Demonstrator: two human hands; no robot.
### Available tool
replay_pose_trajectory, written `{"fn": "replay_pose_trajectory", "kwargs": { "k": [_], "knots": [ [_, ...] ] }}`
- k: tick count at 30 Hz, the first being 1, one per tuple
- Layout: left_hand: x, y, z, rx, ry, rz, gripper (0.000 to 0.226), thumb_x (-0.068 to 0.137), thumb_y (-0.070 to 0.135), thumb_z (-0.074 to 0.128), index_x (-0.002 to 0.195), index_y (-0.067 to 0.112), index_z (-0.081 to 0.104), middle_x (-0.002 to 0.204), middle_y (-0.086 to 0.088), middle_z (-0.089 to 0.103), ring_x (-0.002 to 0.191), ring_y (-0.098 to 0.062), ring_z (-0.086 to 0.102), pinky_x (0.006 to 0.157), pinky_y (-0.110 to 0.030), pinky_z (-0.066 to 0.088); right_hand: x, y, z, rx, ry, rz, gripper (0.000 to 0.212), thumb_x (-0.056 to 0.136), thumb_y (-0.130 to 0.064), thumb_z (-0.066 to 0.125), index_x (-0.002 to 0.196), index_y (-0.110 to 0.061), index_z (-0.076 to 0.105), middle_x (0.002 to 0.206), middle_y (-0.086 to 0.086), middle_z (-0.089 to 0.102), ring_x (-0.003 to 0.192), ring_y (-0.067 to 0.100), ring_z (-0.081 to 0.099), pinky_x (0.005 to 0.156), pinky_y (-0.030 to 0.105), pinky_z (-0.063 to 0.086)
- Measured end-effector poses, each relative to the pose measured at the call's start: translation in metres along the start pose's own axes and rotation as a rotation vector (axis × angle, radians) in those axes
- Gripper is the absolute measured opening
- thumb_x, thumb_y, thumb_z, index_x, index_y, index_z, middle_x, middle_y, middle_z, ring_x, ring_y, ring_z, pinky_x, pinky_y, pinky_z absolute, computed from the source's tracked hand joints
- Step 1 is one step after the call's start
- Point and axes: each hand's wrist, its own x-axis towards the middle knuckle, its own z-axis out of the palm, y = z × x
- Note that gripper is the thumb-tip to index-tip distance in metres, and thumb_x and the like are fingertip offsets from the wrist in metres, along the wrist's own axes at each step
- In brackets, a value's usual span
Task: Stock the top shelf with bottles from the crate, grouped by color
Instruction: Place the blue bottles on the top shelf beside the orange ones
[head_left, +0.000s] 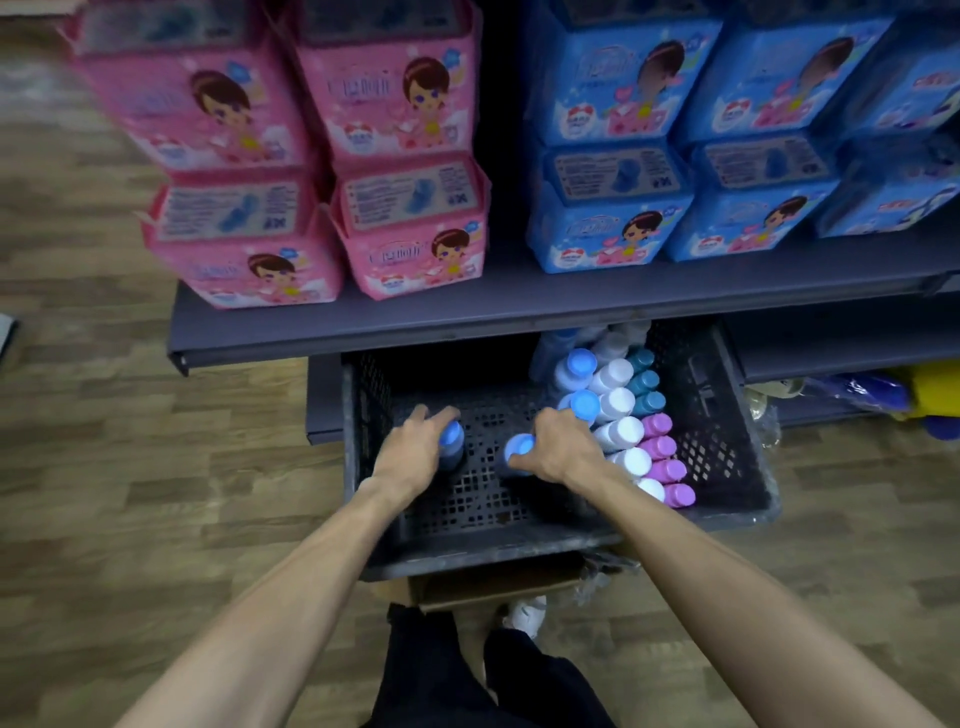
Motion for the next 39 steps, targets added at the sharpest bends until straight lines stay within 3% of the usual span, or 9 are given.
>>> {"fn": "replay_pose_trajectory", "kwargs": {
  "k": [6, 11, 13, 15, 22, 27, 32, 36, 39],
  "knots": [
    [0.002, -0.001, 0.005, -0.063, 0.035, 0.011, 0.051, 0.086, 0.004, 0.057, 0.13, 0.027, 0.045, 0.113, -0.01, 0.046, 0.087, -0.04, 0.061, 0.074, -0.045, 0.052, 0.005, -0.012, 0.01, 0.015, 0.058, 0.002, 0.051, 0.081, -0.045, 0.066, 0.112, -0.004, 0.06, 0.113, 0.018, 0.066, 0.108, 0.035, 0.061, 0.083, 0.036, 0.048],
    [0.005, -0.01, 0.018, -0.133, 0.08, -0.039, 0.047, 0.079, 0.013, 0.072, 0.123, 0.011, 0.053, 0.115, -0.011, 0.055, 0.103, -0.036, 0.059, 0.08, -0.041, 0.05, 0.009, -0.007, 0.026, 0.1, 0.094, -0.078, 0.051, 0.08, -0.038, 0.068, 0.118, -0.008, 0.053, 0.12, 0.015, 0.058, 0.11, 0.036, 0.058, 0.088, 0.038, 0.047],
    [0.005, -0.013, 0.022, -0.171, 0.075, -0.067, 0.043, 0.08, 0.02, 0.075, 0.117, 0.011, 0.055, 0.114, -0.012, 0.058, 0.104, -0.035, 0.059, 0.079, -0.04, 0.049, 0.01, -0.002, 0.034, 0.122, 0.084, -0.094, 0.054, 0.079, -0.035, 0.072, 0.121, -0.011, 0.049, 0.122, 0.012, 0.053, 0.109, 0.035, 0.057, 0.086, 0.038, 0.046],
    [0.005, -0.016, 0.027, -0.215, 0.037, -0.115, 0.053, 0.079, 0.024, 0.078, 0.125, 0.013, 0.054, 0.121, -0.012, 0.06, 0.11, -0.033, 0.058, 0.084, -0.038, 0.049, 0.011, 0.001, 0.041, 0.164, 0.09, -0.076, 0.055, 0.077, -0.033, 0.076, 0.121, -0.017, 0.047, 0.121, 0.008, 0.054, 0.107, 0.032, 0.058, 0.083, 0.037, 0.047],
    [0.01, -0.021, 0.047, -0.385, -0.027, -0.263, 0.089, 0.075, 0.036, 0.082, 0.149, 0.029, 0.033, 0.133, -0.01, 0.057, 0.121, -0.03, 0.056, 0.098, -0.041, 0.048, 0.019, 0.011, 0.059, 0.327, 0.113, -0.029, 0.068, 0.069, -0.026, 0.086, 0.126, -0.023, 0.048, 0.12, 0.002, 0.064, 0.112, 0.026, 0.06, 0.087, 0.034, 0.046],
    [0.01, -0.018, 0.054, -0.319, 0.046, -0.189, 0.086, 0.081, 0.042, 0.075, 0.152, 0.031, 0.026, 0.136, -0.009, 0.053, 0.118, -0.03, 0.056, 0.09, -0.041, 0.051, 0.025, 0.016, 0.064, 0.334, 0.139, -0.041, 0.069, 0.068, -0.027, 0.087, 0.127, -0.025, 0.052, 0.121, 0.0, 0.066, 0.113, 0.025, 0.06, 0.084, 0.032, 0.045],
    [0.006, -0.013, 0.062, -0.238, 0.078, -0.108, 0.085, 0.091, 0.045, 0.061, 0.155, 0.034, 0.006, 0.142, -0.011, 0.042, 0.11, -0.033, 0.058, 0.081, -0.044, 0.054, 0.029, 0.018, 0.066, 0.271, 0.156, -0.064, 0.067, 0.067, -0.033, 0.087, 0.125, -0.026, 0.054, 0.118, -0.002, 0.066, 0.108, 0.023, 0.062, 0.081, 0.031, 0.046],
    [0.007, -0.01, 0.068, -0.309, 0.103, -0.05, 0.077, 0.089, 0.035, 0.067, 0.152, 0.019, 0.025, 0.151, -0.006, 0.038, 0.129, -0.029, 0.047, 0.099, -0.043, 0.047, 0.03, 0.017, 0.071, 0.35, 0.185, -0.1, 0.068, 0.073, -0.033, 0.084, 0.133, -0.022, 0.054, 0.126, -0.001, 0.065, 0.116, 0.02, 0.06, 0.091, 0.029, 0.046],
    [0.007, -0.008, 0.065, -0.308, 0.126, -0.003, 0.072, 0.088, 0.028, 0.07, 0.148, 0.013, 0.033, 0.147, -0.006, 0.042, 0.13, -0.028, 0.045, 0.102, -0.041, 0.043, 0.029, 0.017, 0.07, 0.319, 0.197, -0.176, 0.068, 0.082, -0.037, 0.076, 0.14, -0.017, 0.048, 0.133, 0.004, 0.058, 0.121, 0.023, 0.054, 0.098, 0.031, 0.042]
  ]
}}
